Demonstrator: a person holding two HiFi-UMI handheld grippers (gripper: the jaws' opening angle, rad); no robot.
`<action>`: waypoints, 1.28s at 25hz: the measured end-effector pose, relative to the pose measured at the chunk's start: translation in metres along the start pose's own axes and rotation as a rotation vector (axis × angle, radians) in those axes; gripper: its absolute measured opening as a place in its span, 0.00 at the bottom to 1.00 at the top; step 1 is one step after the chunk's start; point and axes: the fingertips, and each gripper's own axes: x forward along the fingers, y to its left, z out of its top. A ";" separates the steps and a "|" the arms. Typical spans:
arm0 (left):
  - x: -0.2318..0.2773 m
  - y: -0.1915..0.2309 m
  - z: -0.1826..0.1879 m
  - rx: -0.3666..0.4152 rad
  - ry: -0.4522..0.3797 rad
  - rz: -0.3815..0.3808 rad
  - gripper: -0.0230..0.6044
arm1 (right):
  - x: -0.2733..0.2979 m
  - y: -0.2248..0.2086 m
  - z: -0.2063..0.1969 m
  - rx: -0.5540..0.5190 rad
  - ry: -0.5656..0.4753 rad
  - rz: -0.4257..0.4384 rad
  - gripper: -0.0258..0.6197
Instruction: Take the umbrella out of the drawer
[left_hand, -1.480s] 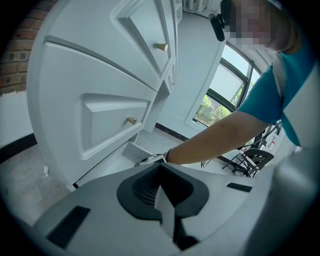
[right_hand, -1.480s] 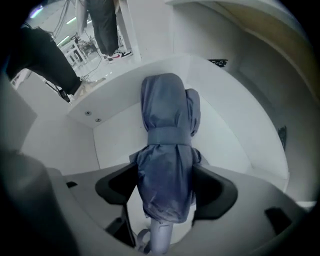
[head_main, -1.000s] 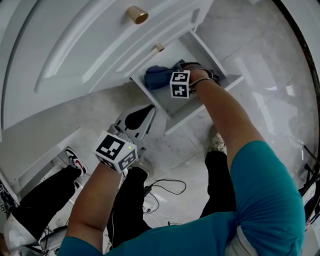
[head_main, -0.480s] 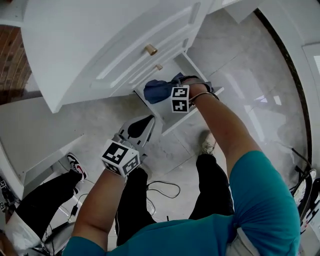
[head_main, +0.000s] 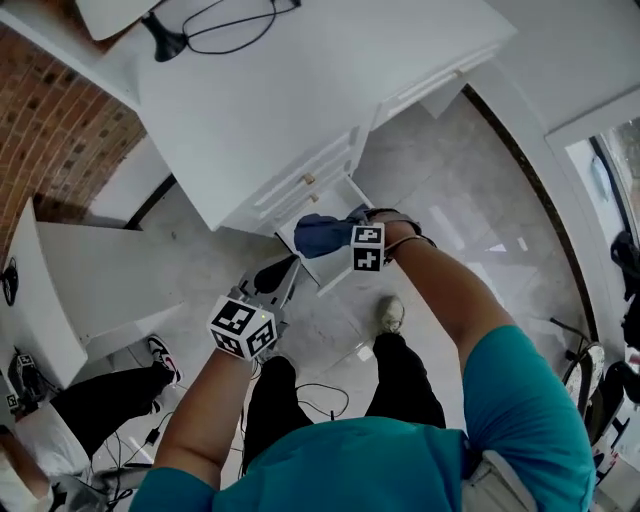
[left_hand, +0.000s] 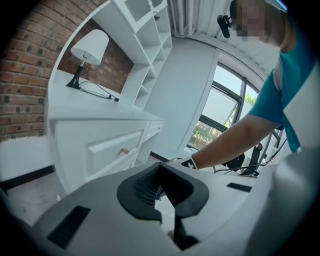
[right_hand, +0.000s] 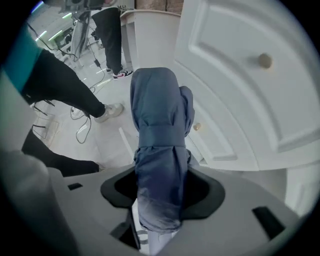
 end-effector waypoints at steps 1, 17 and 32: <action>-0.008 -0.007 0.015 0.007 -0.009 -0.002 0.05 | -0.024 0.002 -0.001 0.012 -0.011 0.000 0.41; -0.168 -0.090 0.282 0.167 -0.263 0.025 0.05 | -0.437 -0.043 0.038 0.425 -0.526 -0.244 0.41; -0.267 -0.155 0.475 0.325 -0.491 0.047 0.05 | -0.739 -0.087 0.062 0.626 -1.166 -0.418 0.41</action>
